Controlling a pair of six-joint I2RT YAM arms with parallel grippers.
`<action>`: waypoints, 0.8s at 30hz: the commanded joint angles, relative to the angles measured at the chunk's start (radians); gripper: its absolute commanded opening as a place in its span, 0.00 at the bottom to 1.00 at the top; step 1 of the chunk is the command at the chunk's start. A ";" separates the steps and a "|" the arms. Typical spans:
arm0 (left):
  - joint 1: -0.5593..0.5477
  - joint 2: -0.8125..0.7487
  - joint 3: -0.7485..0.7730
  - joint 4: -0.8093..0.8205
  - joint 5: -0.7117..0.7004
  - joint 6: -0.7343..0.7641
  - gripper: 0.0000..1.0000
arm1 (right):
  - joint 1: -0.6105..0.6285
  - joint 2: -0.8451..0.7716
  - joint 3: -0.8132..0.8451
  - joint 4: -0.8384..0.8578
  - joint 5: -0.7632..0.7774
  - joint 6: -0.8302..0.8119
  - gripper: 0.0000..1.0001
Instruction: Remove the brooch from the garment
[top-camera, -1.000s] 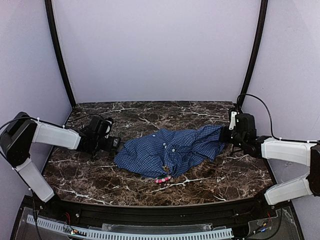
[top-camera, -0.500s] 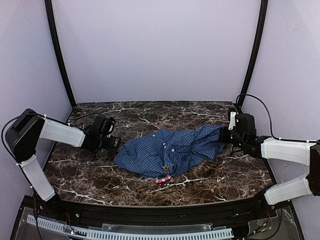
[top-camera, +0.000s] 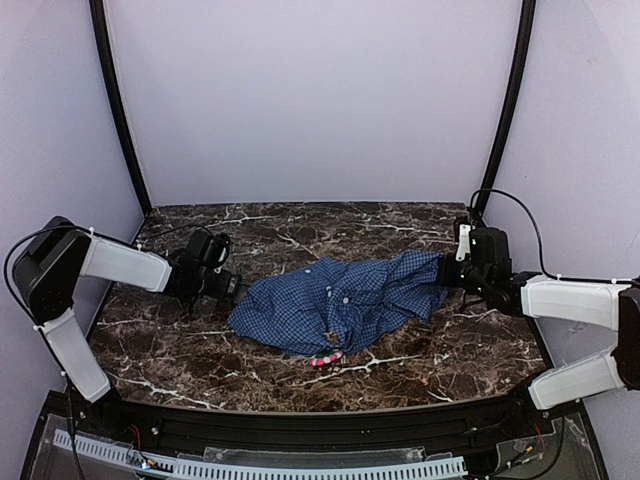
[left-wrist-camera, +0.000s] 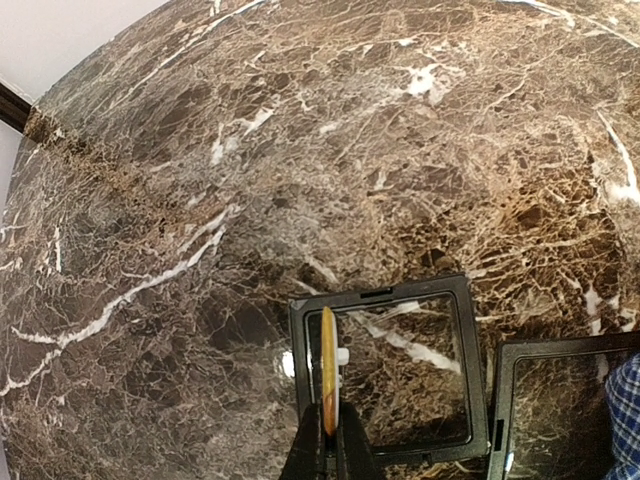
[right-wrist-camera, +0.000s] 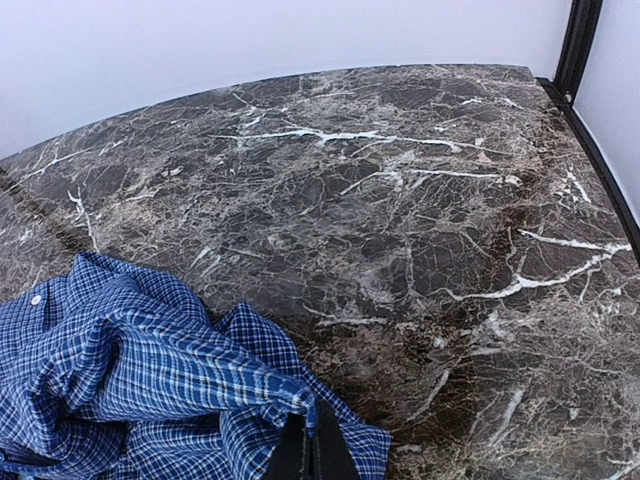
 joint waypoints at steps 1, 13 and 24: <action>0.007 0.011 0.025 -0.026 -0.004 -0.003 0.01 | -0.004 0.009 -0.006 0.021 -0.007 -0.005 0.00; 0.007 0.030 0.040 -0.049 0.002 -0.003 0.05 | -0.004 0.004 -0.008 0.018 -0.013 -0.006 0.00; 0.007 0.039 0.046 -0.065 0.014 -0.003 0.09 | -0.005 0.005 -0.008 0.018 -0.017 -0.009 0.00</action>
